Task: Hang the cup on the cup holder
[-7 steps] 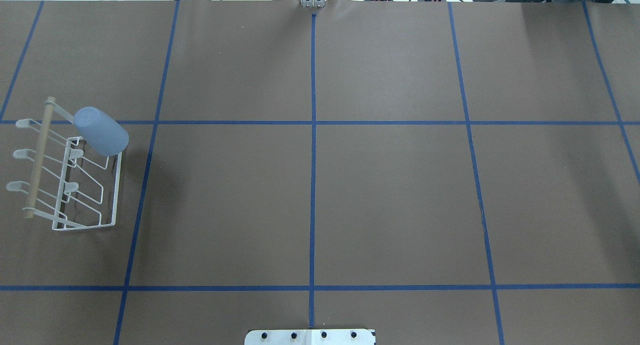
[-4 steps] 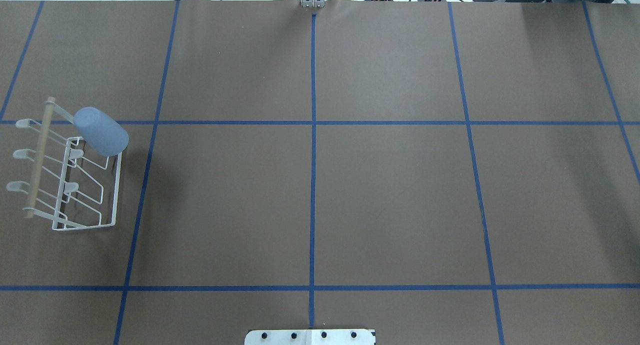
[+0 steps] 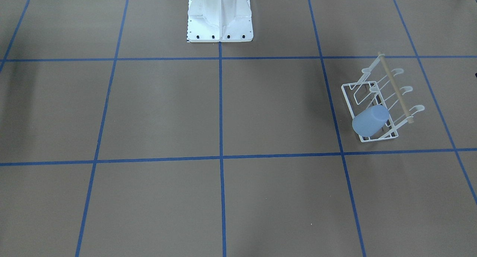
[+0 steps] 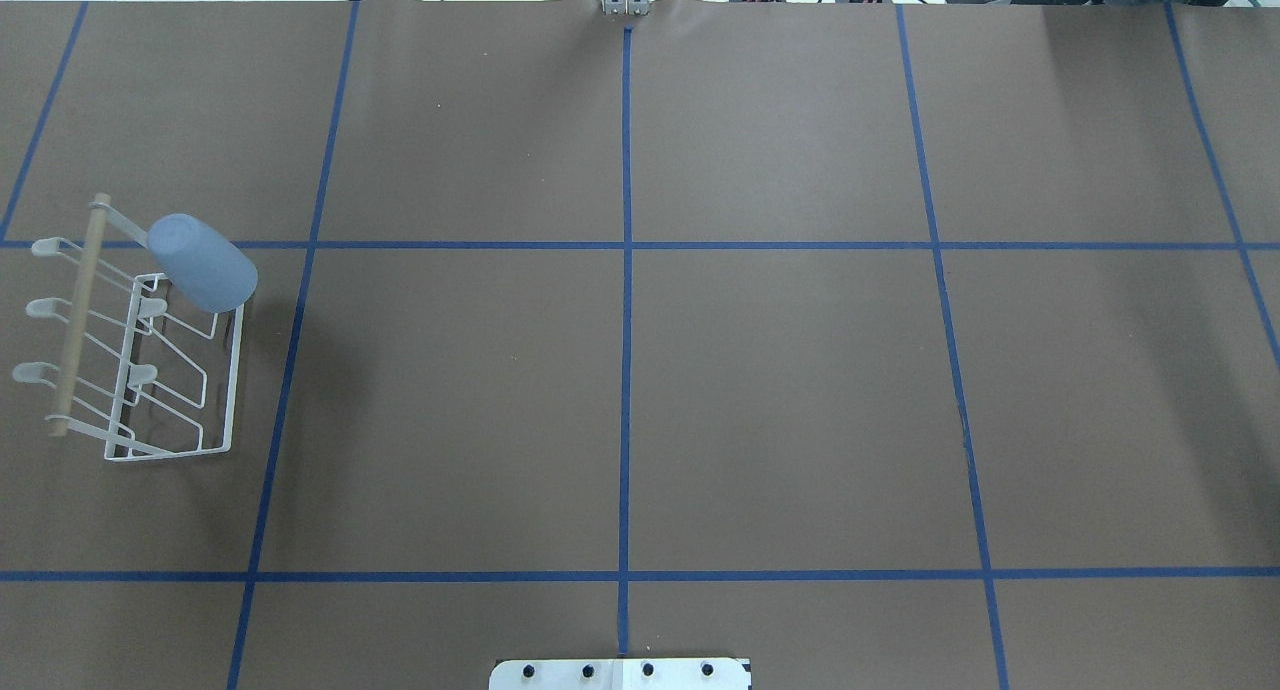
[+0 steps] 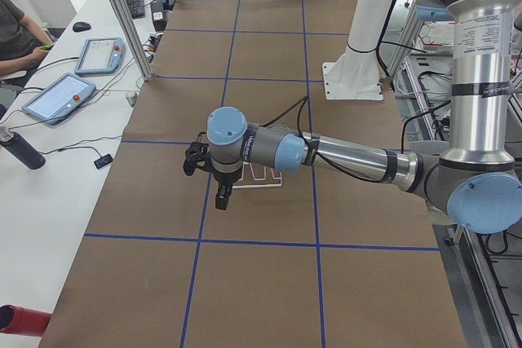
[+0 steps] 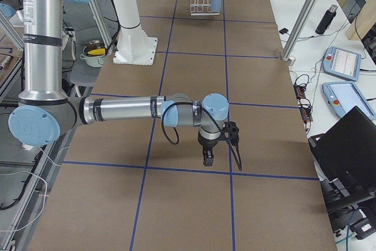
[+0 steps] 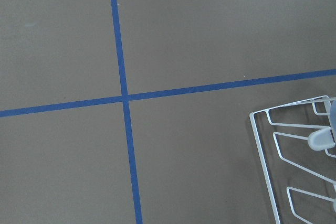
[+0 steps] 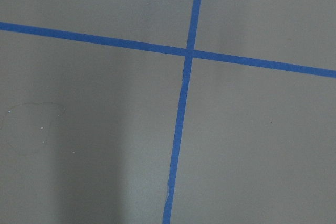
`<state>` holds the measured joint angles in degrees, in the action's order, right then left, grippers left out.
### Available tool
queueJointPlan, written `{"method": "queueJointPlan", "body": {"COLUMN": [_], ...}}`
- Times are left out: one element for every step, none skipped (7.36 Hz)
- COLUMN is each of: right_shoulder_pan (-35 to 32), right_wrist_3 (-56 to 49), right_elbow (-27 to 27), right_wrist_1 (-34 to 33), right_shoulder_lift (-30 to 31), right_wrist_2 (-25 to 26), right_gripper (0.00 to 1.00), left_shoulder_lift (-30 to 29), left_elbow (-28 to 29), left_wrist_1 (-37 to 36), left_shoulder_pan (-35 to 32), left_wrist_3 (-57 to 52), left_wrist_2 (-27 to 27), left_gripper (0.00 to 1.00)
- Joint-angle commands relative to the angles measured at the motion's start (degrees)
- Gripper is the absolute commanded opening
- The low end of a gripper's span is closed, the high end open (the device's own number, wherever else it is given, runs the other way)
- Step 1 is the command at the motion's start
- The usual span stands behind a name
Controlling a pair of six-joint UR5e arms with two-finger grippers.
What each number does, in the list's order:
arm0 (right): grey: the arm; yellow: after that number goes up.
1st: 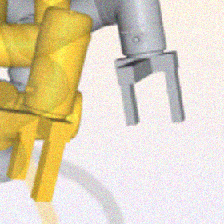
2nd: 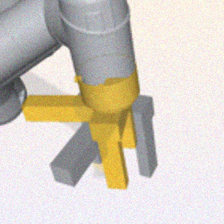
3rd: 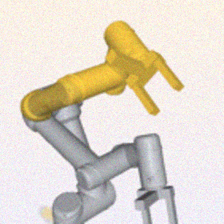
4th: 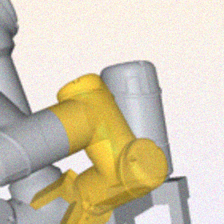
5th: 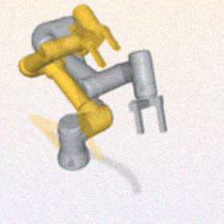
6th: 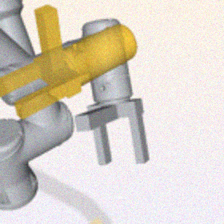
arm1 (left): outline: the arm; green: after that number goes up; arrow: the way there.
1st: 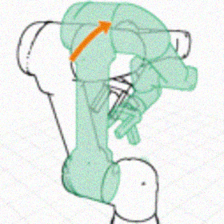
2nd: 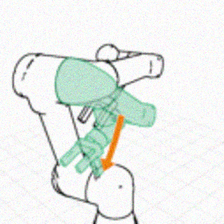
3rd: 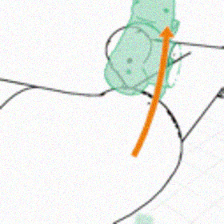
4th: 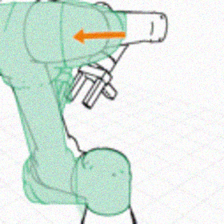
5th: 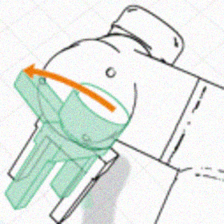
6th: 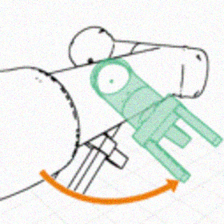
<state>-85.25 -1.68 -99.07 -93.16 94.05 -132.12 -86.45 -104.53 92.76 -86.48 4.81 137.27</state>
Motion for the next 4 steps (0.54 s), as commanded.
{"method": "queueJointPlan", "body": {"right_shoulder_pan": [0.0, 0.0, 0.0, 0.1], "right_wrist_3": [1.1, 1.0, 0.9, 0.8], "right_elbow": [0.1, 0.0, 0.0, 0.1], "right_wrist_1": [0.1, 0.1, 0.1, 0.1], "right_shoulder_lift": [0.0, 0.0, 0.0, -0.1], "right_wrist_2": [-0.8, -0.8, -0.8, -0.8], "right_gripper": [1.0, 1.0, 1.0, 1.0], "left_shoulder_lift": [0.1, 0.0, 0.1, 0.1], "left_elbow": [0.3, -0.1, 0.4, 0.3], "left_wrist_1": [0.2, 0.1, 0.2, 0.2], "left_shoulder_pan": [0.1, 0.1, 0.1, 0.1], "left_wrist_3": [-0.1, -0.2, -0.3, -0.4], "left_wrist_2": [0.0, 0.0, 0.0, 0.0], "left_gripper": [0.98, 0.98, 0.98, 0.98]}}
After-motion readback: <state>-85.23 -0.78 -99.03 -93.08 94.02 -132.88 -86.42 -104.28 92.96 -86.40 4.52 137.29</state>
